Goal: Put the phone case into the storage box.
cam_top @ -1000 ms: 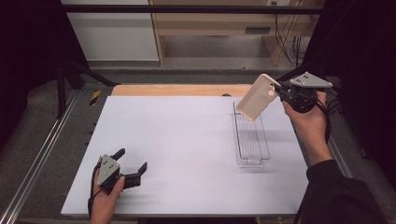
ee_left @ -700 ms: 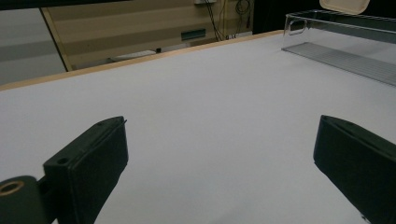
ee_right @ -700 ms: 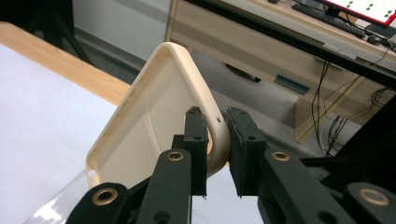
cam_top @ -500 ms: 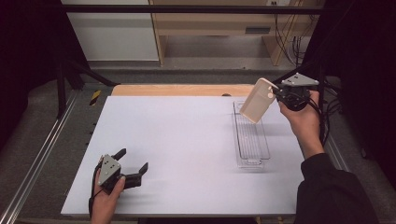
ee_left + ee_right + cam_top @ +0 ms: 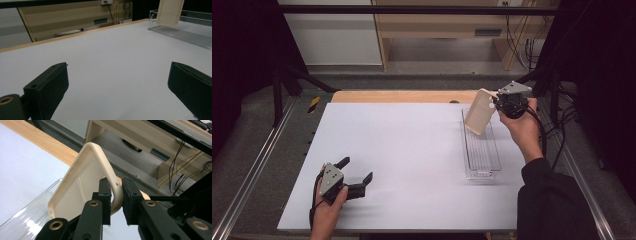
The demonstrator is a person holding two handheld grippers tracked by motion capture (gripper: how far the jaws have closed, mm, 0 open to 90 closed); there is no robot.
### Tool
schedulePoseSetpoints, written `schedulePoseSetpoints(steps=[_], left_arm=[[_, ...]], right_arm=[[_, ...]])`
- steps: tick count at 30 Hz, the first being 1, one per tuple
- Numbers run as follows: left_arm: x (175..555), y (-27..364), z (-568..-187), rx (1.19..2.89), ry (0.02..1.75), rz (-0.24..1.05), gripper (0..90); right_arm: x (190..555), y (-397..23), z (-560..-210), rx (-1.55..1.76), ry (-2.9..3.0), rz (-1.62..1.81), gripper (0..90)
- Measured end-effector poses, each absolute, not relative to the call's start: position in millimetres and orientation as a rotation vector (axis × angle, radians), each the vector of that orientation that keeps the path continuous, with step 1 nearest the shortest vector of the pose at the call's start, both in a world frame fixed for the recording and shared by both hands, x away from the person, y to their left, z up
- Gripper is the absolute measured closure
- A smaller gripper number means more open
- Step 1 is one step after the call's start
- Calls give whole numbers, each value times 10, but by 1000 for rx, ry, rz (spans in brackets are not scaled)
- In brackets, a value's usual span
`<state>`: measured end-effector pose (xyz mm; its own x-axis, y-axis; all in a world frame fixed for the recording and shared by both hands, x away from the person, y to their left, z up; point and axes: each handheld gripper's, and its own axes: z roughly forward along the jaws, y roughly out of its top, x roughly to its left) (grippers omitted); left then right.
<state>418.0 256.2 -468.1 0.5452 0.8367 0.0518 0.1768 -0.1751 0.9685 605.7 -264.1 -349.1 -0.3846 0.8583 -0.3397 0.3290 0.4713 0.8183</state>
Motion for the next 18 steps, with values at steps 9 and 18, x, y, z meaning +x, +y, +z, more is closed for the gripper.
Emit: schedulePoseSetpoints(steps=[9,18], left_arm=[[4156,2613,-4677,1667,875,754,33],[4157,2642,-4674,1659,883,788,36]], right_arm=[[6162,-2554,-3571,992,1941,824,783],[6222,-2480,-3622,969,1934,819,779]])
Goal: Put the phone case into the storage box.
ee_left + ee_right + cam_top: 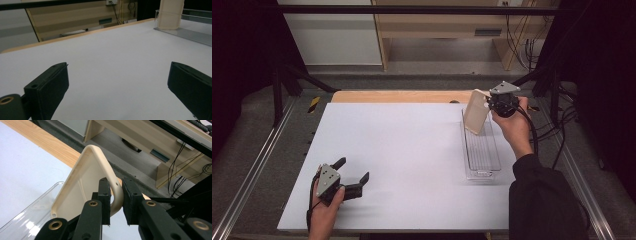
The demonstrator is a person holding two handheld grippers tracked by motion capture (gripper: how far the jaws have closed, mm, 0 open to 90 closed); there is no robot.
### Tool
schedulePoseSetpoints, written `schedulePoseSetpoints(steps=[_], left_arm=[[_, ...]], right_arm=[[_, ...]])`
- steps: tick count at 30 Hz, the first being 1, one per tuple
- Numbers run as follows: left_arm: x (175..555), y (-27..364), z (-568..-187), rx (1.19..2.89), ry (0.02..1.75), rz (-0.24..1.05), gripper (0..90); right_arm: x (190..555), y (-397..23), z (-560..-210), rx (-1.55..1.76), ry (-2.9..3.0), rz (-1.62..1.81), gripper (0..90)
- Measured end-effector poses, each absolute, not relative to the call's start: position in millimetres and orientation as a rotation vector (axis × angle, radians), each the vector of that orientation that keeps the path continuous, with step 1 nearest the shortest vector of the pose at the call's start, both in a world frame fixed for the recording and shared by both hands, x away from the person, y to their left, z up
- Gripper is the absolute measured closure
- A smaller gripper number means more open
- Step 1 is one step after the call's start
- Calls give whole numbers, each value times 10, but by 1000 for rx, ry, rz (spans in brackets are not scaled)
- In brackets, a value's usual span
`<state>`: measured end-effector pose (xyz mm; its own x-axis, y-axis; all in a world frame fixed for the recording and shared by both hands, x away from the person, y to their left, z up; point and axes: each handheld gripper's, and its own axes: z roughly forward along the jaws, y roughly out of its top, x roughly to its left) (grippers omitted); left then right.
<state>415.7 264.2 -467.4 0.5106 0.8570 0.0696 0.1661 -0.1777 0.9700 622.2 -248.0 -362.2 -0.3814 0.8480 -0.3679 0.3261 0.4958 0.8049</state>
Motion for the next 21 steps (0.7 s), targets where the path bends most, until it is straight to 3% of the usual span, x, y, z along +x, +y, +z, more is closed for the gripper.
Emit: schedulePoseSetpoints(steps=[10,21], left_arm=[[4350,2630,-4688,1644,885,781,33],[4257,2523,-4683,1667,872,773,33]], right_arm=[[6257,-2522,-3657,997,1904,835,776],[6282,-2483,-3667,987,1894,846,773]])
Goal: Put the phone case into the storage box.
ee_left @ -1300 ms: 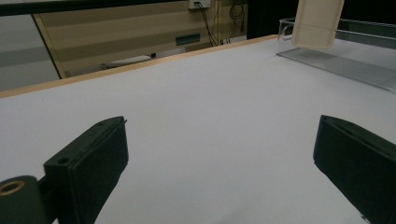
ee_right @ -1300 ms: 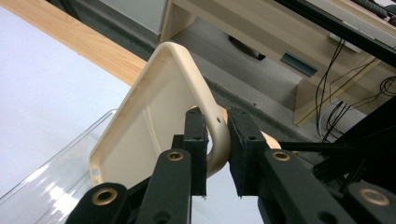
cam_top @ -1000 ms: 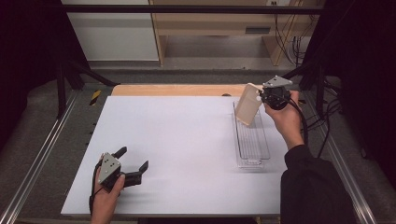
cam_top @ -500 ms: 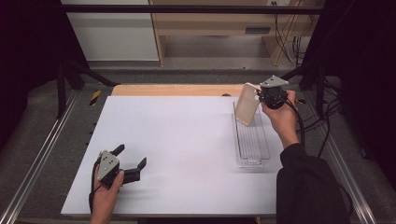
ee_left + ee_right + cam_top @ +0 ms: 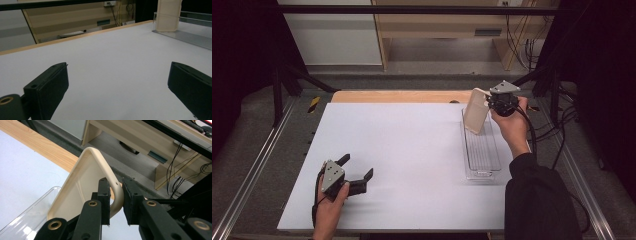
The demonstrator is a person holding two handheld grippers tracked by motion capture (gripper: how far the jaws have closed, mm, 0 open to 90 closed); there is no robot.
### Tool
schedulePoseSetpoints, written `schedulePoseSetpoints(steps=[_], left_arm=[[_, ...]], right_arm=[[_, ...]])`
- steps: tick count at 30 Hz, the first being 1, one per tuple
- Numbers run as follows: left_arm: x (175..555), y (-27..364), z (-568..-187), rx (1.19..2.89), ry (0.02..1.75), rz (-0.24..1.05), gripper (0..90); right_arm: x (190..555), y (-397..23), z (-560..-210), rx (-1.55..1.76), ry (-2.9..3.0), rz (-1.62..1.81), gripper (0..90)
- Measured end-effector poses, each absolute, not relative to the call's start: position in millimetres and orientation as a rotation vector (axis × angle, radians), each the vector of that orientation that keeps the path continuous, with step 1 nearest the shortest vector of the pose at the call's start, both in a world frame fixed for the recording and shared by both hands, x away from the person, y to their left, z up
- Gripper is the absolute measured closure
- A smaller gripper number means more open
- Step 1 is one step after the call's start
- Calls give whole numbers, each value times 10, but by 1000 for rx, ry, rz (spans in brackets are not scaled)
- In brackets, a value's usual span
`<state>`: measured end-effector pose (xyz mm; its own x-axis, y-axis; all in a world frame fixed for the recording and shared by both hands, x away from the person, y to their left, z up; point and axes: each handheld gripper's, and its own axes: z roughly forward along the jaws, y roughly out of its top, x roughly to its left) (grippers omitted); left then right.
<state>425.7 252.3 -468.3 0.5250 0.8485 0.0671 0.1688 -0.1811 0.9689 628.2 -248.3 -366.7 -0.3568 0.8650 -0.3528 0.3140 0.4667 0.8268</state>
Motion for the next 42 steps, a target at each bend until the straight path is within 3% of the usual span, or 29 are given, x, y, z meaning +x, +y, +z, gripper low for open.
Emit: schedulePoseSetpoints(steps=[42], left_arm=[[4207,2541,-4683,1661,881,776,32]], right_arm=[[6395,-2356,-3727,1014,1817,866,746]])
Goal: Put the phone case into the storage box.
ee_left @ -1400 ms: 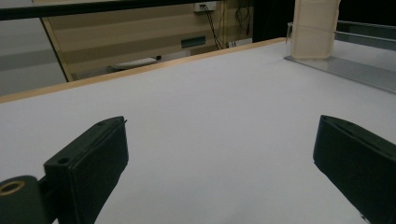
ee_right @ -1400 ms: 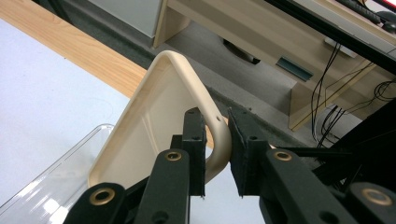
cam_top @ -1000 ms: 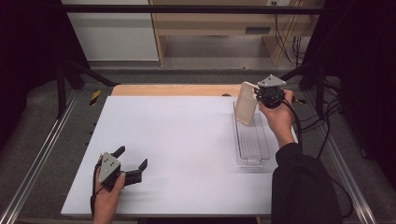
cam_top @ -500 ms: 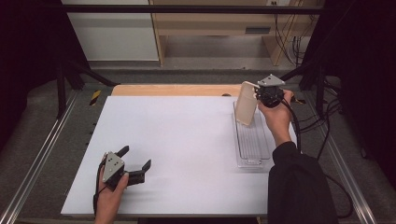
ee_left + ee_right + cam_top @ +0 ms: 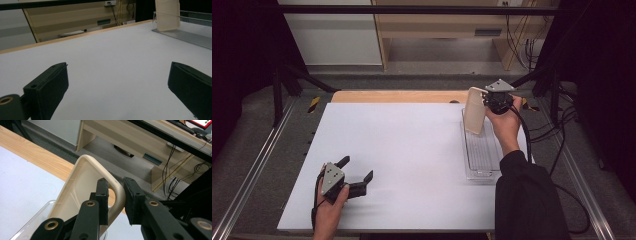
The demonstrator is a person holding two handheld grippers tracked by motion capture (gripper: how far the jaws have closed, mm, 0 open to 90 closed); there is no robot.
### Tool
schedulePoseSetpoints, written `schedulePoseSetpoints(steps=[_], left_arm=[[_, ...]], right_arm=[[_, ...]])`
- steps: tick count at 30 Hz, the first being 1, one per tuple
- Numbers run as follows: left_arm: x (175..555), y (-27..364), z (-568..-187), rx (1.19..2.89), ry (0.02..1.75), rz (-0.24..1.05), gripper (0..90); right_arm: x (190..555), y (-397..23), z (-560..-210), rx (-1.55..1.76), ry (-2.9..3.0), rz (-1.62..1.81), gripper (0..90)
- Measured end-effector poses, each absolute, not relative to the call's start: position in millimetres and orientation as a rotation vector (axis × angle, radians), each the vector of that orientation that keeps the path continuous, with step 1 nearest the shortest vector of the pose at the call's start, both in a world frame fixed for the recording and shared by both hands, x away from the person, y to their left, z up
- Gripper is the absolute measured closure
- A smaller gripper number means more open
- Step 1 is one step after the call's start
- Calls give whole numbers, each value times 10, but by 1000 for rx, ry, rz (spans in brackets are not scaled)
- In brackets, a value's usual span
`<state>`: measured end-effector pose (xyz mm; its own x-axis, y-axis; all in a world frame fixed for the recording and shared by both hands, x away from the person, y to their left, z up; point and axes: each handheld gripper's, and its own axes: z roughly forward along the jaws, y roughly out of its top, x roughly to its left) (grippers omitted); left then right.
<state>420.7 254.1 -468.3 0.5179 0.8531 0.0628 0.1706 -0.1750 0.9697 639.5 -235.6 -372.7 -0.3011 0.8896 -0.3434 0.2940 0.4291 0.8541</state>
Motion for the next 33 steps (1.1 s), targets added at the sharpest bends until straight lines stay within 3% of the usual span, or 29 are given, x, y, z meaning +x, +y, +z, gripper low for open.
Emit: schedulePoseSetpoints(steps=[33], left_arm=[[4209,2574,-4679,1644,891,770,32]], right_arm=[[6486,-2306,-3784,1111,1757,939,667]])
